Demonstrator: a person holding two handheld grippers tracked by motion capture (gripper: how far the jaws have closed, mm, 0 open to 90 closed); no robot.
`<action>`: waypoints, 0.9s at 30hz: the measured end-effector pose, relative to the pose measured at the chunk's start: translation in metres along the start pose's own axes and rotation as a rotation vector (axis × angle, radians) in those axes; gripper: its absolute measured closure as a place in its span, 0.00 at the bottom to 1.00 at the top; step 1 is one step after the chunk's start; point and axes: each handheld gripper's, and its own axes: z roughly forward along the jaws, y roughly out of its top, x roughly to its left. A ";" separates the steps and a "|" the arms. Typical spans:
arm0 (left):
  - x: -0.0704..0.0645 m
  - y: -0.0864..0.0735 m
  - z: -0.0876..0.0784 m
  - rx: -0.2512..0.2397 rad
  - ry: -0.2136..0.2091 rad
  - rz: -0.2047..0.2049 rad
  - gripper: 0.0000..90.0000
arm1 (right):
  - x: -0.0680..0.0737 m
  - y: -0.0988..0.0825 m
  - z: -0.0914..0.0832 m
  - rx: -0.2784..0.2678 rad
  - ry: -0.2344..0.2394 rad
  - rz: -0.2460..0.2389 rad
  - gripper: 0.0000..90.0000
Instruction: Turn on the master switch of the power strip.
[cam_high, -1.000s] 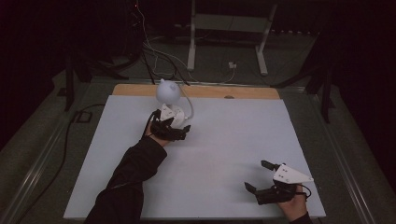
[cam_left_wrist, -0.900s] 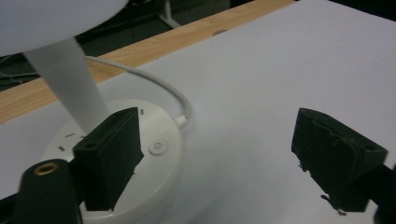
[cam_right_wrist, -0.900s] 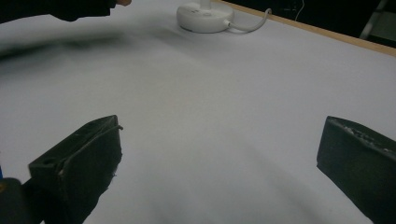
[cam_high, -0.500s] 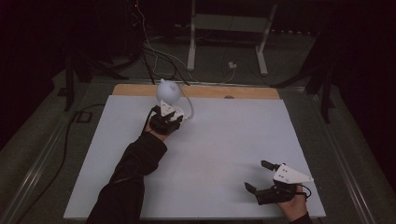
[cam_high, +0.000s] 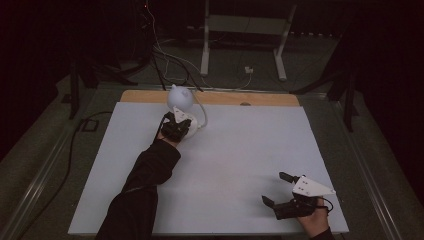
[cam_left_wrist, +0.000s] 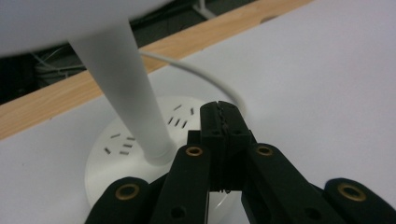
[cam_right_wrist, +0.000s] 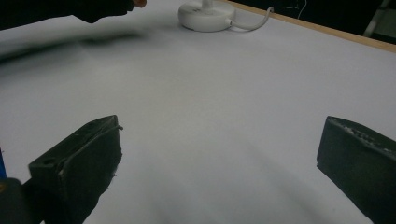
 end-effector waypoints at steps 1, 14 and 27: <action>0.000 -0.001 0.001 0.005 -0.003 0.003 1.00 | 0.000 0.000 0.000 0.000 0.000 -0.001 0.00; 0.001 -0.008 0.015 0.039 0.001 0.016 1.00 | 0.000 0.000 0.000 0.004 0.003 0.001 0.00; -0.003 -0.012 0.022 0.047 0.016 0.040 1.00 | 0.000 0.000 0.001 0.006 0.005 0.000 0.00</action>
